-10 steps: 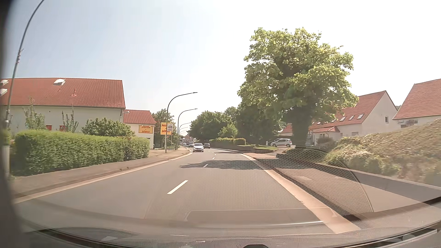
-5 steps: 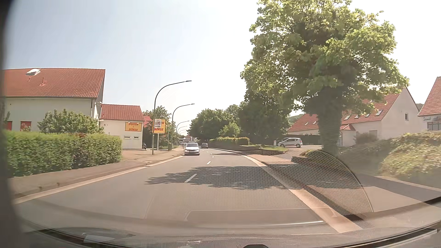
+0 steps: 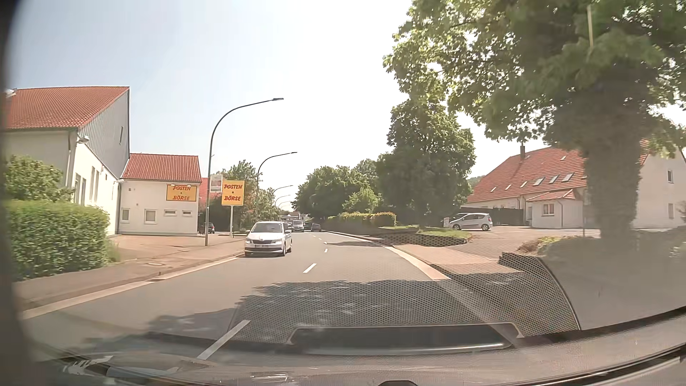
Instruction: Follow the waypoints while adhering to traffic rules and regulations
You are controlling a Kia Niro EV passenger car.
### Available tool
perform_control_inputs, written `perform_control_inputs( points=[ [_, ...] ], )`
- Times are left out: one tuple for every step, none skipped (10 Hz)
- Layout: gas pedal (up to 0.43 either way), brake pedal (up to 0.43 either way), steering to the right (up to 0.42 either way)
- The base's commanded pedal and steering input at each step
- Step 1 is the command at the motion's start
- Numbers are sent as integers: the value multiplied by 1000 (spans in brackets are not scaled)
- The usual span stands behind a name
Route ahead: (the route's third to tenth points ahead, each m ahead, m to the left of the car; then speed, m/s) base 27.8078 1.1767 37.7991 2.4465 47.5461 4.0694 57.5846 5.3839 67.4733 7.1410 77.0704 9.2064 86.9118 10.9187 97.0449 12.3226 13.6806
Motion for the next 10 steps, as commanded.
perform_control_inputs(
  points=[
    [197, 0, -6],
    [197, 0, -6],
    [197, 0, -7],
    [197, 0, -7],
    [197, 0, -8],
    [197, 0, -10],
    [197, 0, -12],
    [197, 0, -14],
    [197, 0, -14],
    [189, 0, -15]
  ],
)
